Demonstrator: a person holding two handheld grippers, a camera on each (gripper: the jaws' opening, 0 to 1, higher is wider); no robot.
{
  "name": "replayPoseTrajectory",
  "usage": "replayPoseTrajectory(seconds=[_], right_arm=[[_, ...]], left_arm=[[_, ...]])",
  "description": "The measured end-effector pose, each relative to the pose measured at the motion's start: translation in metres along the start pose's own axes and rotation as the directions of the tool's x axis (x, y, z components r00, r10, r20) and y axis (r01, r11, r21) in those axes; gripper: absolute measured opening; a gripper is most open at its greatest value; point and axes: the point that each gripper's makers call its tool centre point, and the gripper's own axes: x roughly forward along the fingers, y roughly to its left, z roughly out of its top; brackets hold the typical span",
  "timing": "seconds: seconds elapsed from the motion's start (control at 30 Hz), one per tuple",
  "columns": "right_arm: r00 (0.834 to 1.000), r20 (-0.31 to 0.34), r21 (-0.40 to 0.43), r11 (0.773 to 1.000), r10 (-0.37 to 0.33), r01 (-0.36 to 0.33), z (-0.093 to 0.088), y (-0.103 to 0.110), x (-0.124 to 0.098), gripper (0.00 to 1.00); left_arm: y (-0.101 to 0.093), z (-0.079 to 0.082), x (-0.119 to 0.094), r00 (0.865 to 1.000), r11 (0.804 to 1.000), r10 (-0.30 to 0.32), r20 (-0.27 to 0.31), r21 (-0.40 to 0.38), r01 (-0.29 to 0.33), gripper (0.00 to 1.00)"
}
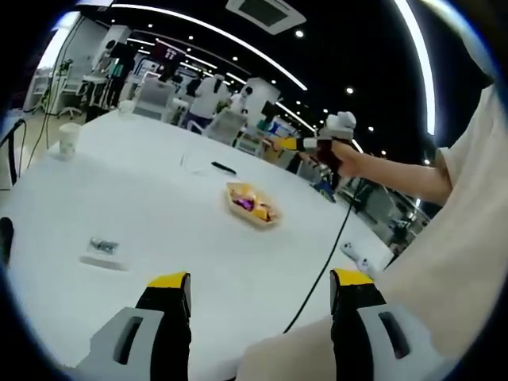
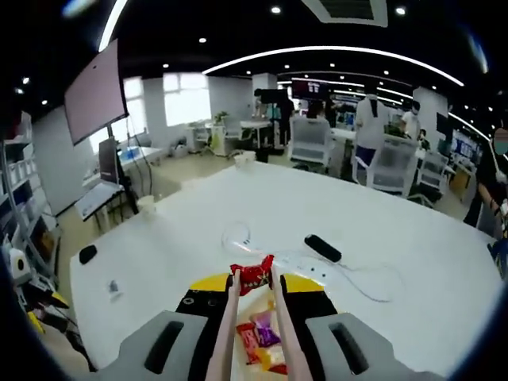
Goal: Place the target food into the container with the food tongs after gripping and lifting it, then release it inside without dropping or visibly crushing the food.
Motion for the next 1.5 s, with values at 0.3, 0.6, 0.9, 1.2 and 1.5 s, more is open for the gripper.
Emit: replayPoseTrajectory(seconds=[0.3,0.6,0.9,1.2,1.5], right_arm=[[1.0,0.003,0.033,0.999,-0.023,0.023,-0.005,-0.009,-0.005,0.23],[0.999,0.006,0.057,0.998,-0.038,0.038,-0.008,-0.019,-0.008,0.23],[0.999,0.001,0.068,0.997,-0.047,0.047,-0.011,-0.023,-0.007,0.23],[0.999,-0.005,0.07,0.996,-0.05,0.05,-0.013,-0.025,-0.005,0.23],[0.998,-0.01,0.064,0.996,-0.054,0.054,-0.013,-0.021,-0.006,0.24]], left_arm=[[-0.001,-0.001,0.002,1.0,1.0,-0.005,-0.006,0.002,0.005,0.71],[-0.002,-0.002,0.003,1.0,1.0,-0.006,-0.008,0.001,0.006,0.71],[0.0,-0.004,0.001,1.0,1.0,0.002,-0.006,-0.009,-0.002,0.71],[0.001,-0.004,0.0,1.0,1.0,0.01,0.002,-0.016,-0.01,0.71],[0.0,-0.003,-0.001,1.0,1.0,0.011,0.004,-0.015,-0.011,0.71]])
